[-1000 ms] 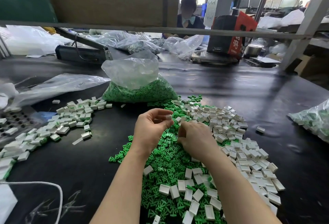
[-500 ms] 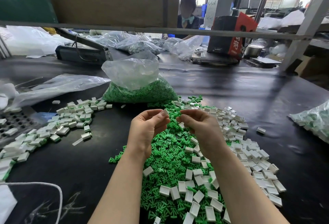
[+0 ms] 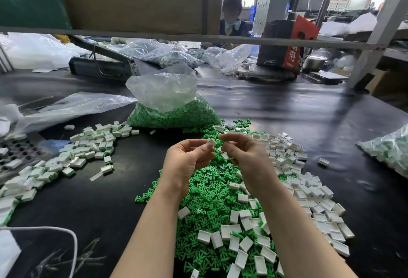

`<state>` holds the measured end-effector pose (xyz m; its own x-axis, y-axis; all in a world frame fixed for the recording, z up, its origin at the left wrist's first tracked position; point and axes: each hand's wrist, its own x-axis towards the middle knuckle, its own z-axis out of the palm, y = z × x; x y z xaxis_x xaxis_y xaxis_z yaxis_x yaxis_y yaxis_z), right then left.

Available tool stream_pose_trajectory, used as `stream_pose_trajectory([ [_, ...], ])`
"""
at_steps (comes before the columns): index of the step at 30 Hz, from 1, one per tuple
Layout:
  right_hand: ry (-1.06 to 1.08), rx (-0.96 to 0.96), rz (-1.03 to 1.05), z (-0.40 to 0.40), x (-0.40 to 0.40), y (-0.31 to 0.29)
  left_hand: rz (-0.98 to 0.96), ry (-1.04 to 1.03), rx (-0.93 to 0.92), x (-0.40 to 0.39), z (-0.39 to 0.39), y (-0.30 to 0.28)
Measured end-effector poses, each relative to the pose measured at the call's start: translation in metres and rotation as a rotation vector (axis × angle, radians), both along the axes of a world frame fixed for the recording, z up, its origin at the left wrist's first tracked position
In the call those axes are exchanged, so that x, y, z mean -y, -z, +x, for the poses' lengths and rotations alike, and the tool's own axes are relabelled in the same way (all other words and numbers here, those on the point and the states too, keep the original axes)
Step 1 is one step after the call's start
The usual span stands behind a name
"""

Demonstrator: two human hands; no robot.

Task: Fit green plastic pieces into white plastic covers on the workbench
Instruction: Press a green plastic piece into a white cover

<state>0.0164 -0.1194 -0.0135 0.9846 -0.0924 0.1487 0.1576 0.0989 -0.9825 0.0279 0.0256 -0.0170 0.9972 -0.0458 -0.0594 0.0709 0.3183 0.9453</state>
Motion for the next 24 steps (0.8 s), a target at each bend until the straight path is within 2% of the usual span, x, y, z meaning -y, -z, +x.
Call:
stream_pose_trajectory([
  [7,0.116,0.023,0.024,0.003,-0.002,0.001,0.007,0.031,0.008,0.001,-0.001,0.000],
  [17,0.115,-0.035,0.164,0.003,-0.012,0.002,0.034,0.050,0.058,0.000,-0.001,0.002],
  [24,0.121,-0.035,0.123,0.002,-0.010,0.004,0.059,0.040,0.081,-0.001,-0.001,0.003],
])
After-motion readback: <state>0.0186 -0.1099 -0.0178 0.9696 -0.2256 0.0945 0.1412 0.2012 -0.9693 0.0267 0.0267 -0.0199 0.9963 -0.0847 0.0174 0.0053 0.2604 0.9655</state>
